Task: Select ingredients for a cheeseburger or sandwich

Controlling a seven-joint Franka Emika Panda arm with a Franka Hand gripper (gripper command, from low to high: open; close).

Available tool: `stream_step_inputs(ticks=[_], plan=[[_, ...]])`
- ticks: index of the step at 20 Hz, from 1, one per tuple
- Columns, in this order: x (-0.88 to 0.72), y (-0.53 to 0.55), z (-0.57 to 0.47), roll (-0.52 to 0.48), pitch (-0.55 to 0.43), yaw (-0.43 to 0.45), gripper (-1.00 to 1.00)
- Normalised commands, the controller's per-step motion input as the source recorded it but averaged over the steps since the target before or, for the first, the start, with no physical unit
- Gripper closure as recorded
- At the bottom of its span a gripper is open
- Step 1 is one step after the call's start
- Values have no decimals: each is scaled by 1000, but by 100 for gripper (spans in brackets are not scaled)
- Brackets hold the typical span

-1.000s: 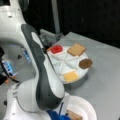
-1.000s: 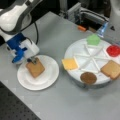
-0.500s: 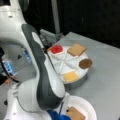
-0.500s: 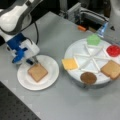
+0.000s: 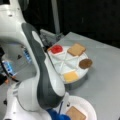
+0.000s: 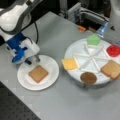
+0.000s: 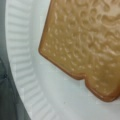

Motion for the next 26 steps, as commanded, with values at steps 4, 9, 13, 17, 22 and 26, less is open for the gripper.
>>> stream_step_inputs(ticks=[4, 9, 13, 17, 22, 26], plan=[[89, -75, 204, -42, 165, 202, -100], [-4, 70, 314, -122, 194, 113, -100], [-59, 233, 265, -224, 178, 29, -100], [-243, 460, 222, -341, 127, -31, -100], [-480, 649, 213, -436, 50, -89, -100], [-660, 667, 177, -542, -40, -135, -100]])
